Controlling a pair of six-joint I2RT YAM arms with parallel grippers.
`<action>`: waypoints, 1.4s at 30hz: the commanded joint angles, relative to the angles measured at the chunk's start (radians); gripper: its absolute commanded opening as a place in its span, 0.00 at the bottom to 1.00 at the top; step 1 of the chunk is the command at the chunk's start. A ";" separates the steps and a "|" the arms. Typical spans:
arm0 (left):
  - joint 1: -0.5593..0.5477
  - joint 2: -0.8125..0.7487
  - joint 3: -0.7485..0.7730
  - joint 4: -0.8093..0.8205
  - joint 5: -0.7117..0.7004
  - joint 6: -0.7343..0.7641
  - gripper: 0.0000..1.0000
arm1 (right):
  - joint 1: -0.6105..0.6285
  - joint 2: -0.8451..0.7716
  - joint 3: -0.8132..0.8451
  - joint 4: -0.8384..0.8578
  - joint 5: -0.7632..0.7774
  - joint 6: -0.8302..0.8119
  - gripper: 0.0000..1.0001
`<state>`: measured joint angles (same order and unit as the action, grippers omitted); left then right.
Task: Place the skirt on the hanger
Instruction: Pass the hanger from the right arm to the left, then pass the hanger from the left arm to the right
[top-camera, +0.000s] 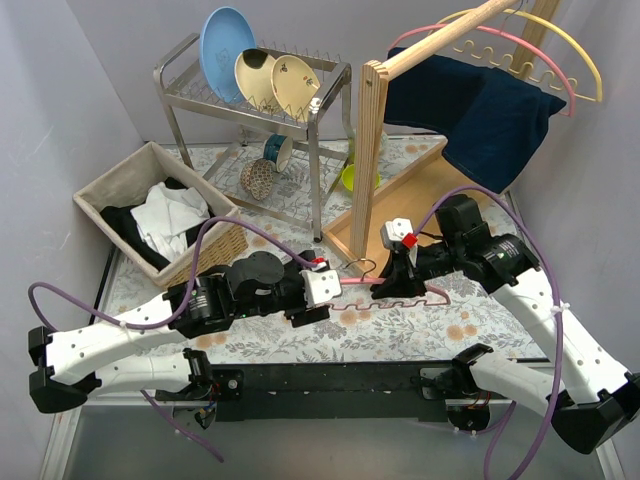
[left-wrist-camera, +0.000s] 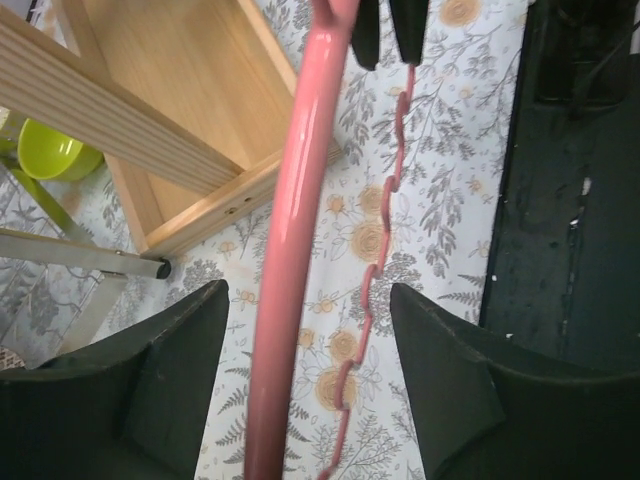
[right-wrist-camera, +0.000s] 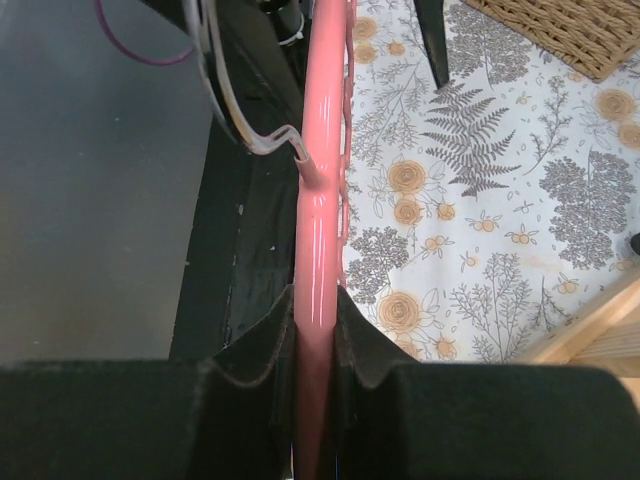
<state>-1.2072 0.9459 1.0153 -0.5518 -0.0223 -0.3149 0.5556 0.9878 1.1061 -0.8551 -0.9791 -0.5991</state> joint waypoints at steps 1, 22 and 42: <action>0.000 -0.016 -0.003 0.066 -0.064 0.028 0.51 | -0.006 -0.032 -0.012 0.054 -0.067 0.016 0.01; 0.057 0.030 -0.021 0.027 0.150 -0.096 0.00 | 0.033 0.034 0.063 0.014 -0.064 -0.077 0.34; 0.072 0.004 -0.004 0.052 0.137 -0.069 0.00 | 0.050 0.061 0.020 0.016 -0.067 -0.047 0.35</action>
<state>-1.1404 0.9848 0.9890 -0.5518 0.1097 -0.3901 0.5980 1.0378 1.1179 -0.8391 -1.0183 -0.6510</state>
